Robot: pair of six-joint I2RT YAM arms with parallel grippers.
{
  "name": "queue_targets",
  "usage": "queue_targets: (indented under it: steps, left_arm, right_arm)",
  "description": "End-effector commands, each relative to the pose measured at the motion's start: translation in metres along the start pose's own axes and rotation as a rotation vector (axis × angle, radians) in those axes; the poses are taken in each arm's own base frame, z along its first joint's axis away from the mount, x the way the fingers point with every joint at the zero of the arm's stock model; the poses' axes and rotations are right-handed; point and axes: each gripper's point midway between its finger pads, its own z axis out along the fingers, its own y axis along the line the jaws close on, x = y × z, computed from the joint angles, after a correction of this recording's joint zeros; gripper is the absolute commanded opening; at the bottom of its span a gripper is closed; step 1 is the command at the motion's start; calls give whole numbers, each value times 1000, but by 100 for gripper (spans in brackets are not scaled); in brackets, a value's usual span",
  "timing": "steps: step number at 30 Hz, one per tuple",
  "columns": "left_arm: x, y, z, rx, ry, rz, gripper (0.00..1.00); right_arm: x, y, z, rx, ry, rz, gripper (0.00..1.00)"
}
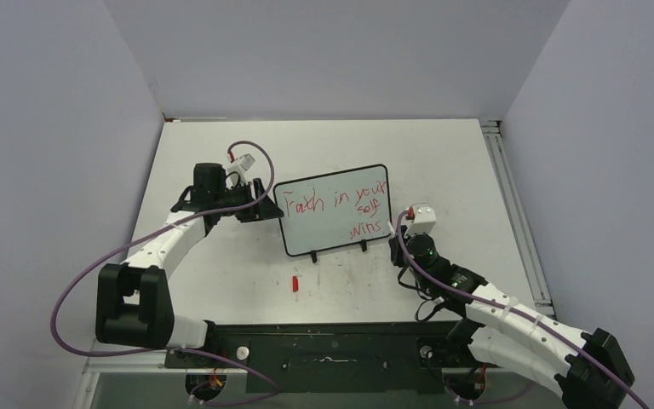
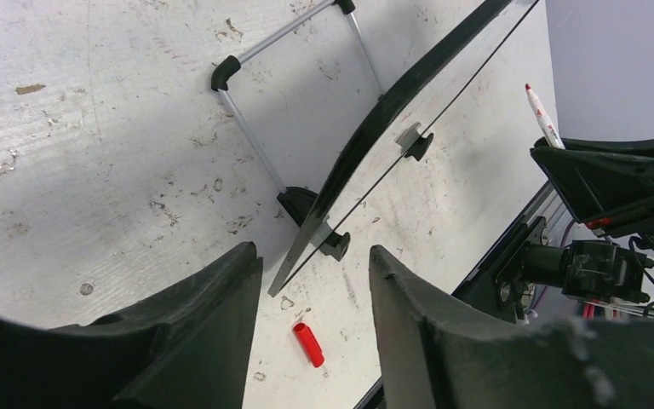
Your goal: Write a sentence on the whiteboard
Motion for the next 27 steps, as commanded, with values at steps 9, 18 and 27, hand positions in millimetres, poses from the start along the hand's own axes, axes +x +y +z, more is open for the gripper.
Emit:
queue_targets:
  steps: [9,18,27]
  left_arm:
    - [-47,-14,-48,-148,-271,202,65]
    - [-22,-19,-84,-416,-413,247,65]
    - [69,-34,-68,-437,-289,144,63]
  right_arm:
    - [-51,20,-16,-101,-157,44,5]
    - [-70,21,-22,-96,-205,26,5]
    - [-99,19,-36,-102,-299,-46,5]
